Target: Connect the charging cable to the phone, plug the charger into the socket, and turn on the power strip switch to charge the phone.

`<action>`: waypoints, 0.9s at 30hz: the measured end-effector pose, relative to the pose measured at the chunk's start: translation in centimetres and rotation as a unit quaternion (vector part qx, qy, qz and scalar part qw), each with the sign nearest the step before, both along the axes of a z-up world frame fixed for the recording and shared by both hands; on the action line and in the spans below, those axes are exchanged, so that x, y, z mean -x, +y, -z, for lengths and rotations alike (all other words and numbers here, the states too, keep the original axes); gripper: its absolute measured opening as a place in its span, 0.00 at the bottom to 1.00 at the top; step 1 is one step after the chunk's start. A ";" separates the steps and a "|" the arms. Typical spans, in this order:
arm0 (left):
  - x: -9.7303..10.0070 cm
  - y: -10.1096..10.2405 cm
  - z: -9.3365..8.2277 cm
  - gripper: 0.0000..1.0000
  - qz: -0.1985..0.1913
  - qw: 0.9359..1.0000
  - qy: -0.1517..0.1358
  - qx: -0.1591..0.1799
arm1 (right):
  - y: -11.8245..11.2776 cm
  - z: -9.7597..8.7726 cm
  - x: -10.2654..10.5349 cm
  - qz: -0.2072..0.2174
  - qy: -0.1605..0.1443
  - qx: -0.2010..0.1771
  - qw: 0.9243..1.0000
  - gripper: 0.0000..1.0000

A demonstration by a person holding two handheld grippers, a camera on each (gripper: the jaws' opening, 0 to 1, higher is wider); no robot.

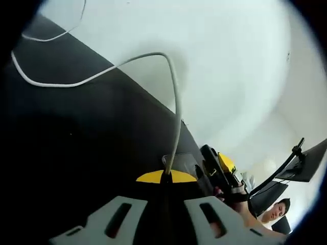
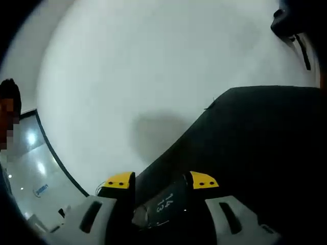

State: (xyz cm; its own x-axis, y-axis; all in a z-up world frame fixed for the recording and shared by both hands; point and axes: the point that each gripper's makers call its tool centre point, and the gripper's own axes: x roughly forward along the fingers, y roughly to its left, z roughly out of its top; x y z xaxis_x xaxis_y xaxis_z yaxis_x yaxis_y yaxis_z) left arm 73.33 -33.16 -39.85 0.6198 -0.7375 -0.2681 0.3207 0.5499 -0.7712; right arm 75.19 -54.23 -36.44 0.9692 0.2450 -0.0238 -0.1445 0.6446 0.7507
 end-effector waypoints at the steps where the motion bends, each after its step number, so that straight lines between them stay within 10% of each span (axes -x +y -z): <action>1: 0.0 0.0 0.0 0.00 0.000 1.000 0.000 -0.001 | 0.1 0.1 0.0 0.000 0.003 -0.002 1.000 0.40; 9: -0.1 0.2 0.5 0.00 -0.001 1.000 0.005 -0.015 | 0.4 0.3 0.0 -0.001 0.014 -0.005 1.000 0.42; 13: -0.2 0.2 0.9 0.00 -0.001 1.000 0.006 -0.030 | -0.1 -1.9 0.4 0.005 -0.044 -0.032 0.999 0.43; 18: -0.3 0.1 1.1 0.00 0.001 0.998 -0.006 -0.055 | -1.4 0.1 -0.1 0.043 0.001 -0.014 0.999 0.42; 27: -0.3 -0.5 1.2 0.00 0.010 0.995 -0.039 -0.096 | 1.2 2.0 -0.1 -0.014 0.066 0.008 0.998 0.35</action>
State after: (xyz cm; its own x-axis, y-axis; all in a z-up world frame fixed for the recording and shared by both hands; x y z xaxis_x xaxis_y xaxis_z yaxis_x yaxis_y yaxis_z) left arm 73.60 -33.64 -41.08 0.6297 -0.6902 -0.3564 0.3878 0.6769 -0.6256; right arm 75.27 -53.06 -38.41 0.9501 0.2705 -0.1551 -0.0630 0.6535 0.7543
